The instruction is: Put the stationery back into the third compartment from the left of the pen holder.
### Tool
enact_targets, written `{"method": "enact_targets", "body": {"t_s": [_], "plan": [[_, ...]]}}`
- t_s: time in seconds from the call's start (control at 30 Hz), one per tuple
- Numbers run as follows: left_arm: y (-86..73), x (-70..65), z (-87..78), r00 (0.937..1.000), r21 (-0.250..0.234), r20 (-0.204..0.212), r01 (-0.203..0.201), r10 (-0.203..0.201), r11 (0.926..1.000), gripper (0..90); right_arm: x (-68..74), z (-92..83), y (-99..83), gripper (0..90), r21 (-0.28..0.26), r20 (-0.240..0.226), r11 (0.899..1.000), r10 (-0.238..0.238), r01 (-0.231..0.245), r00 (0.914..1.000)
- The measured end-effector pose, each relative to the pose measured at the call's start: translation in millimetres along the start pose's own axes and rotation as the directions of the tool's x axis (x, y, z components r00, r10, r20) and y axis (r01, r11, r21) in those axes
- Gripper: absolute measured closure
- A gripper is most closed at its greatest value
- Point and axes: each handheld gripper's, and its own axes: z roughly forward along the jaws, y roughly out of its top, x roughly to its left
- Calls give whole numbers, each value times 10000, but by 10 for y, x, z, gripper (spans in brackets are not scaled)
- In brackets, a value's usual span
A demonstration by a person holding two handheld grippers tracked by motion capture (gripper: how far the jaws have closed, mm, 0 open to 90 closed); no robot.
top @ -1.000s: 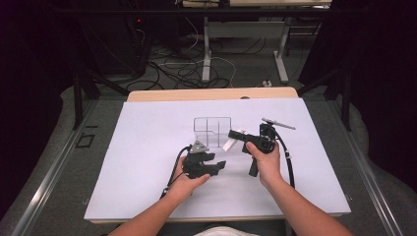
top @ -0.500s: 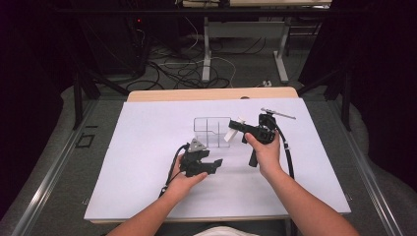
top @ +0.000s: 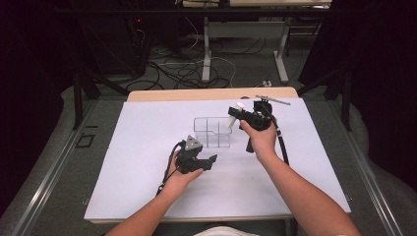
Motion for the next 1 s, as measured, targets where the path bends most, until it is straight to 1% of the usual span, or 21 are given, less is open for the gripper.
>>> {"method": "enact_targets", "body": {"t_s": [0.03,0.07,0.1,0.13,0.2,0.23,0.27,0.3,0.33,0.37,0.47,0.53,0.57,0.6,0.63,0.7,0.73,0.77,0.93,1.0], "plan": [[-1,1,3,9999,-22,-32,108,-108,9999,309,8,17,9,663,62,68,10000,-69,69,10000],[-1,11,-2,9999,71,-79,70,-69,9999,309,19,31,13,663,108,151,9999,-75,73,9999],[-6,13,4,9997,13,-111,202,-202,9998,308,21,50,17,663,108,169,9998,-192,191,9997],[-7,22,-3,9997,167,-126,202,-200,9997,306,34,80,15,663,39,282,9997,-249,248,9993],[-14,40,3,9993,159,-145,344,-342,9993,298,41,111,16,663,77,407,9988,-487,484,9980],[-19,47,6,9990,186,-160,418,-415,9990,279,46,136,12,663,3,521,9981,-609,610,9968],[-21,57,10,9988,211,-208,457,-453,9987,253,48,149,10,663,75,551,9975,-701,698,9960],[-26,59,15,9981,167,-193,583,-579,9982,249,46,164,7,663,92,593,9969,-784,780,9952],[-26,71,12,9983,232,-273,528,-521,9983,244,54,187,-1,662,36,720,9970,-778,778,9944],[-25,75,12,9982,243,-314,525,-518,9983,227,48,209,-5,662,55,817,9956,-936,935,9922],[-25,89,14,9974,227,-404,604,-595,9979,184,44,258,-23,662,26,1025,9948,-1011,1014,9896],[-25,89,13,9966,264,-469,685,-672,9973,162,34,276,-32,662,176,1058,9941,-1083,1070,9885],[-26,91,15,9963,277,-500,708,-694,9971,160,37,293,-40,662,110,1099,9941,-1080,1075,9881],[-27,94,16,9962,293,-514,719,-703,9970,158,38,298,-46,662,191,1109,9935,-1137,1123,9873],[-30,100,21,9961,259,-511,738,-724,9969,154,42,307,-53,662,163,1133,9933,-1157,1146,9868],[-31,102,25,9956,309,-500,813,-797,9962,134,52,323,-70,662,274,1131,9911,-1322,1299,9847],[-31,101,27,9955,324,-527,811,-794,9962,126,59,335,-80,662,240,1135,9904,-1377,1359,9839],[-31,96,31,9949,360,-625,815,-792,9960,121,66,333,-85,662,370,1091,9899,-1404,1371,9841],[-43,92,48,9951,399,-629,789,-763,9961,90,109,370,-141,661,548,1198,9800,-1967,1913,9731],[-45,90,51,9949,399,-623,814,-789,9959,74,130,387,-171,661,664,1248,9732,-2271,2203,9658]]}}
